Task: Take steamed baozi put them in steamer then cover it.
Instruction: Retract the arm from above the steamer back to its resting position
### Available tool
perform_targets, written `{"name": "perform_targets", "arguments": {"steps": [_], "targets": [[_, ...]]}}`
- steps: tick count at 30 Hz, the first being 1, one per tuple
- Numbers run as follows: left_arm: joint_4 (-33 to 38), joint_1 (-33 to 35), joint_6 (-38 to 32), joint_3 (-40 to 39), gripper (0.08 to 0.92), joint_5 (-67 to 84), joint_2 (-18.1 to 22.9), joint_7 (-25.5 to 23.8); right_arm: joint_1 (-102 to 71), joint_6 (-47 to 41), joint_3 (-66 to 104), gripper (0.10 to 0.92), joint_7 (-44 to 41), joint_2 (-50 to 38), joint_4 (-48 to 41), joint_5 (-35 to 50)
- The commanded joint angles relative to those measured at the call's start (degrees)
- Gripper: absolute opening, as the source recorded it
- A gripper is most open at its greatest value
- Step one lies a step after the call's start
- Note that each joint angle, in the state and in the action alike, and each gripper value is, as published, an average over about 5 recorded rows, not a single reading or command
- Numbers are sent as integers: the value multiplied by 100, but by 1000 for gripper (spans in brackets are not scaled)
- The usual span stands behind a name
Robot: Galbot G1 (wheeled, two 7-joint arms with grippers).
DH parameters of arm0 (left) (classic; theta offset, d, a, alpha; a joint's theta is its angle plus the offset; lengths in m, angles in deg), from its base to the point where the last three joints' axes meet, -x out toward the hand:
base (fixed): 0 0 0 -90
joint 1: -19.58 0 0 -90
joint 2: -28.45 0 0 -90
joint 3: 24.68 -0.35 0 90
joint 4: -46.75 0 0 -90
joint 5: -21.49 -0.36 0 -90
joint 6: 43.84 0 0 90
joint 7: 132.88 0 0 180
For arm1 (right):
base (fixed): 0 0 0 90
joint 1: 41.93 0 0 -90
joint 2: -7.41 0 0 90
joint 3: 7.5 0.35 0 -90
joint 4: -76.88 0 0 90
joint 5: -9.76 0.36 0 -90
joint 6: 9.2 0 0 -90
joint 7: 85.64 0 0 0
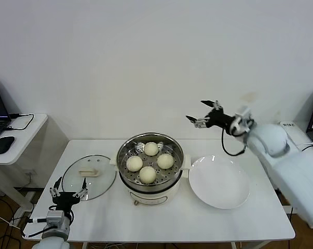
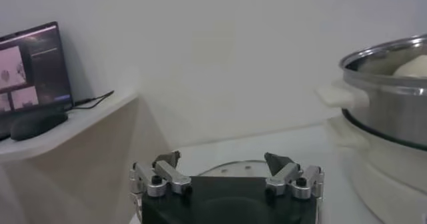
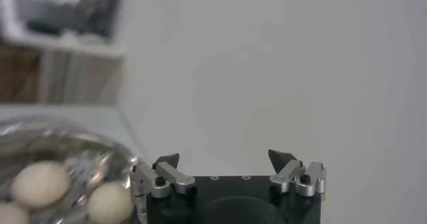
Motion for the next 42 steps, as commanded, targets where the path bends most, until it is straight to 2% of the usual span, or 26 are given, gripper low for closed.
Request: {"name": "perform_targets", "arguments": {"steps": [1,6,12,20,28,42], "targets": [[-305,-216,-362,-30,823,-1206,-140,-35,-3616,955,3020,823,691,1060,763,-141],[-794,-393,-936,-137,823,-2682,-291,139,-4362,1608,3193,823,713,1678,739,-192],[-968,-435,-1157,-342,823,-4701,-632,176,-4868,1691,3265,823,745,1991,958,-214],[-1552,-465,-1243,-716,823,-6734,-1219,916,-5172,1686,3455,823,773,2011,1192,-263],[-1997,-844,-1227,-943,823,-7168,-1278,1069,-5240,1567,3489,823,795,2086,1328,-322],[-2917,-1486,-1109,-1073,823,-7105,-1287,980,-5436,1494,3437,823,804,2285,1406,-498]]}}
